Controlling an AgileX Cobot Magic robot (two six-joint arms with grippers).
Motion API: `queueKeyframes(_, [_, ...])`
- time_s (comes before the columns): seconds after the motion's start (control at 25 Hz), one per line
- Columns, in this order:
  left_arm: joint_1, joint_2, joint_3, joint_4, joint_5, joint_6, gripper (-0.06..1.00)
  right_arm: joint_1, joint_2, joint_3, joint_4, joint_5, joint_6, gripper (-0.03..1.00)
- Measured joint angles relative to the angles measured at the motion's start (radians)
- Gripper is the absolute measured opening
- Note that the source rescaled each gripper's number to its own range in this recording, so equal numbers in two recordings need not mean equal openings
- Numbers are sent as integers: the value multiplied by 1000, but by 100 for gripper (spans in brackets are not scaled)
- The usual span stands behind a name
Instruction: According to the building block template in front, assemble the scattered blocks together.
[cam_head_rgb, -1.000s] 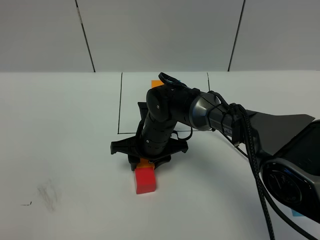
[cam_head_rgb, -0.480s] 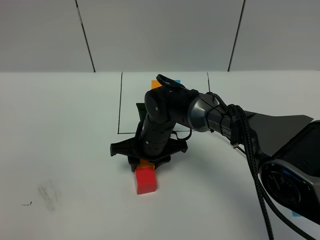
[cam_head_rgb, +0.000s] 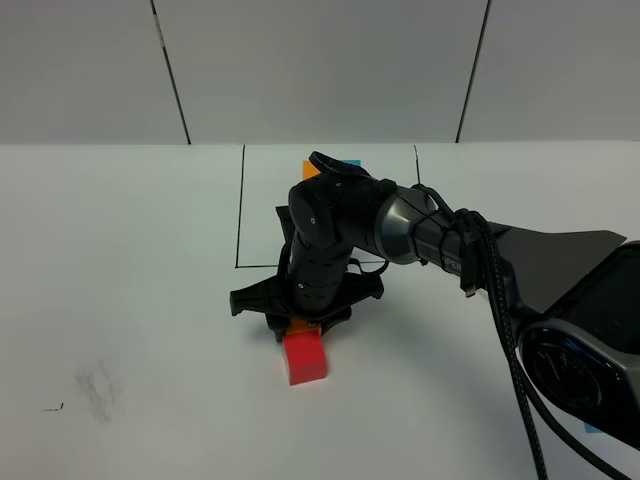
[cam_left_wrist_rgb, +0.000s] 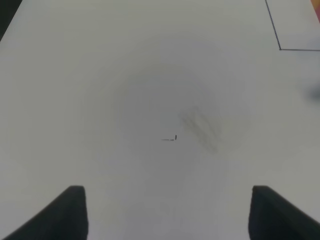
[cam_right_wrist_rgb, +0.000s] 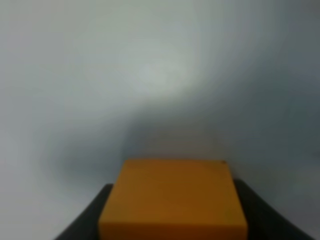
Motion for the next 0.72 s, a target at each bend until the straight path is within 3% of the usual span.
queueKeyframes(0.72, [0, 0, 0, 0, 0, -1, 61, 2, 0, 0, -22, 4, 14, 1])
